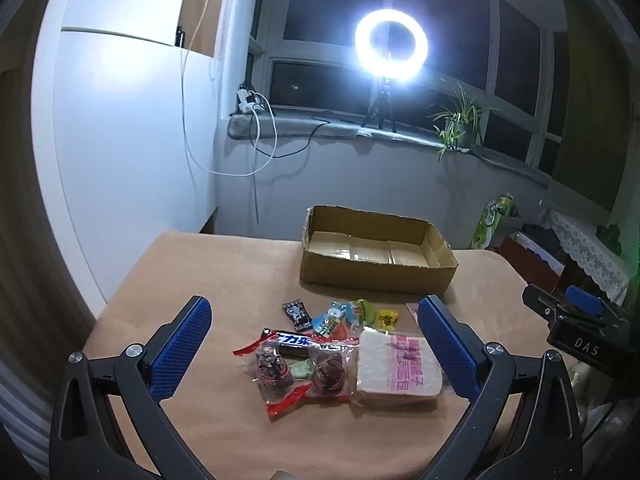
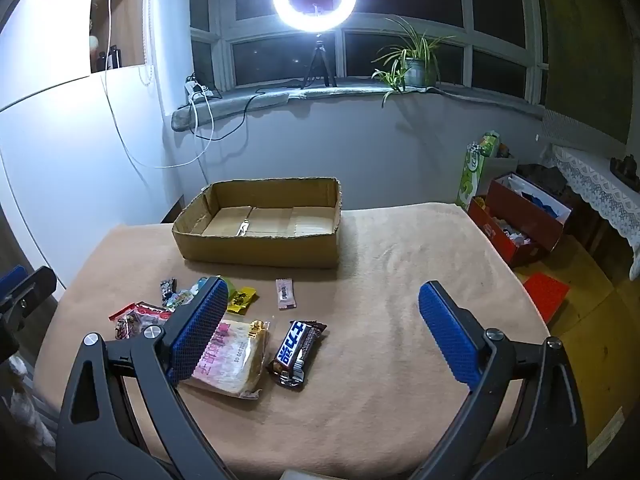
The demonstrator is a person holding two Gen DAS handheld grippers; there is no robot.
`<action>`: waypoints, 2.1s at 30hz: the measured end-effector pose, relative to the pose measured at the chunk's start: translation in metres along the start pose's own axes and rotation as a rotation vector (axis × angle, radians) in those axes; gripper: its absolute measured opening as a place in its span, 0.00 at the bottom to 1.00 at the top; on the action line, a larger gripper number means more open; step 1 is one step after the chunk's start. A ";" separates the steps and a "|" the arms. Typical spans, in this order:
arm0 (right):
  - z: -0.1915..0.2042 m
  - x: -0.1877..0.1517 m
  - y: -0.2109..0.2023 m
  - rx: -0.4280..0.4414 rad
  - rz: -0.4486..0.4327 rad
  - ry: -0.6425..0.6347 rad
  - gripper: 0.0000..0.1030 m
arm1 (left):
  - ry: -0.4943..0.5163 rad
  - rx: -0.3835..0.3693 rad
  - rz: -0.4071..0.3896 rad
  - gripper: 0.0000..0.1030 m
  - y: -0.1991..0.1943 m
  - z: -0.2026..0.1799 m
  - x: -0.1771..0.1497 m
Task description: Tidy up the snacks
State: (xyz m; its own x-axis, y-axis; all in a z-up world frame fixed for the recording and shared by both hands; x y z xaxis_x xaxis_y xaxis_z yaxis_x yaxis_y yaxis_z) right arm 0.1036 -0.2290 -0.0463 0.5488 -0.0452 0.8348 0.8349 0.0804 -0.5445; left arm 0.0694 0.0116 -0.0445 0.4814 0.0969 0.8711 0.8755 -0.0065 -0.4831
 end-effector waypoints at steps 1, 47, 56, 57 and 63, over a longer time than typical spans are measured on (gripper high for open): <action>-0.001 0.000 0.000 0.005 0.001 0.002 0.95 | 0.003 0.002 0.000 0.99 0.000 -0.001 0.000; 0.001 -0.012 0.017 0.010 0.053 -0.055 0.95 | 0.028 -0.021 0.031 0.99 0.012 -0.013 -0.003; -0.003 -0.029 0.040 0.158 0.112 0.017 0.95 | 0.010 -0.069 0.089 0.91 0.029 -0.002 -0.015; -0.004 -0.031 0.044 0.167 0.125 0.019 0.95 | 0.006 -0.080 0.105 0.89 0.031 0.000 -0.018; 0.002 -0.051 0.063 0.268 0.222 0.054 0.80 | -0.037 -0.197 0.207 0.67 0.049 0.001 -0.038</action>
State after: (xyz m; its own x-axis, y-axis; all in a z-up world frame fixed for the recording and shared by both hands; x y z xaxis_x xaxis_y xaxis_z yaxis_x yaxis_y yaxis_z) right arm 0.1282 -0.2196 -0.1226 0.7233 -0.0490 0.6888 0.6579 0.3522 -0.6657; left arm 0.0941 0.0088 -0.1011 0.6522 0.1092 0.7501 0.7514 -0.2232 -0.6209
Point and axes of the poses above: each gripper's, at about its wrist camera, not at the fingertips, and y roughly the way its jaws point, z to its left, x to its top, the point moved 5 cm from there along y, roughly the way its jaws point, and after that the axes turned 2 degrees about y, right-handed, at the moved point
